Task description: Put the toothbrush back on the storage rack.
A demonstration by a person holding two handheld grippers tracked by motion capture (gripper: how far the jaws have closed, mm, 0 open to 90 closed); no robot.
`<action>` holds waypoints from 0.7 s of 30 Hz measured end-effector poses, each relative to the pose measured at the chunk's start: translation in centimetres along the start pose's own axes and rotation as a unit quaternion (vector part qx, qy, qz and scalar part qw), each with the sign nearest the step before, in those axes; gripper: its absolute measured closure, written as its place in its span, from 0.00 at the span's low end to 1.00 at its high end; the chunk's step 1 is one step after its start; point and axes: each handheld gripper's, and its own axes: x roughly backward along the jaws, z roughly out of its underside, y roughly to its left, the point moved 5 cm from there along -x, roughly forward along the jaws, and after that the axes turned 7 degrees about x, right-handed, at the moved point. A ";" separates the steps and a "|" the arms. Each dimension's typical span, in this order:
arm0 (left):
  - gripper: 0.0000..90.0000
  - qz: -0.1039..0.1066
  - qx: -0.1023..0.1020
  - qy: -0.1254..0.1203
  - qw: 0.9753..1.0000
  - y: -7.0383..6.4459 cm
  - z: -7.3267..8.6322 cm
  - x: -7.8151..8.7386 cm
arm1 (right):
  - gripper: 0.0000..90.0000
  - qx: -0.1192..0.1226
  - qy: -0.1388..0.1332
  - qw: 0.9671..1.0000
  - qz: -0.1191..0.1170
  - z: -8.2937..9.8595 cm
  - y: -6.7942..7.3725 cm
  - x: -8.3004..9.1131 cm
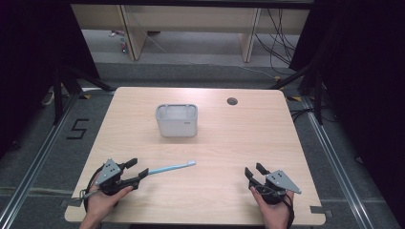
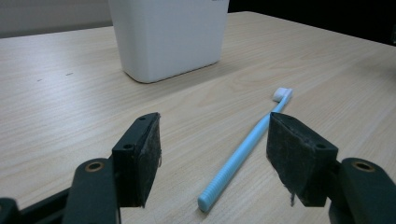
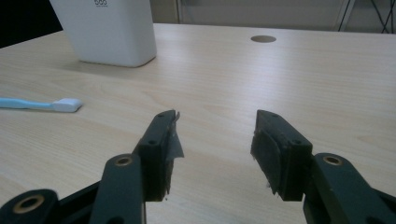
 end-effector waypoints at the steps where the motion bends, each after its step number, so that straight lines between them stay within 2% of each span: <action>1: 0.39 -0.008 0.000 0.000 1.000 0.0 0.0 0.1 | 0.56 0.004 -0.014 1.000 -0.009 -0.1 0.0 0.0; 3: 0.38 -0.008 -0.004 -0.002 1.000 -0.1 0.0 0.0 | 0.55 0.001 -0.023 1.000 -0.005 -0.1 -0.1 0.1; 4: 0.38 -0.014 -0.005 0.003 1.000 -0.1 0.0 0.1 | 0.54 0.010 -0.022 1.000 0.003 -0.1 -0.2 0.2; 6: 0.36 -0.016 -0.006 0.006 1.000 -0.2 0.1 0.0 | 0.54 0.009 -0.027 1.000 -0.008 -0.1 0.1 0.1; 7: 0.36 -0.016 -0.006 0.006 1.000 -0.2 0.1 0.0 | 0.53 0.023 -0.019 1.000 0.006 -0.1 -0.1 0.3; 8: 0.36 -0.016 -0.008 0.006 1.000 -0.2 0.1 -0.1 | 0.52 0.016 -0.032 0.999 -0.003 -0.2 0.1 0.1; 10: 0.37 -0.013 -0.002 0.002 1.000 -0.2 0.0 -0.2 | 0.52 0.007 -0.031 0.999 -0.005 -0.2 0.3 0.1; 13: 0.39 -0.017 0.008 -0.002 1.000 -0.2 0.0 -0.1 | 0.50 0.022 -0.023 1.000 0.000 -0.2 0.0 0.2; 15: 0.39 -0.014 0.008 -0.004 1.000 -0.2 0.0 -0.2 | 0.50 -0.005 -0.013 1.000 0.000 -0.1 0.3 0.3; 17: 0.39 -0.013 0.008 0.001 1.000 -0.3 -0.1 -0.3 | 0.51 0.015 -0.015 1.000 0.005 0.0 0.0 0.3; 18: 0.40 -0.014 0.007 0.005 1.000 -0.3 -0.3 -0.3 | 0.51 0.021 -0.031 0.999 0.001 -0.1 -0.1 0.1; 21: 0.39 -0.020 -0.002 0.012 1.000 -0.6 -0.8 -0.4 | 0.51 0.017 -0.032 0.999 0.002 -0.1 -0.1 0.2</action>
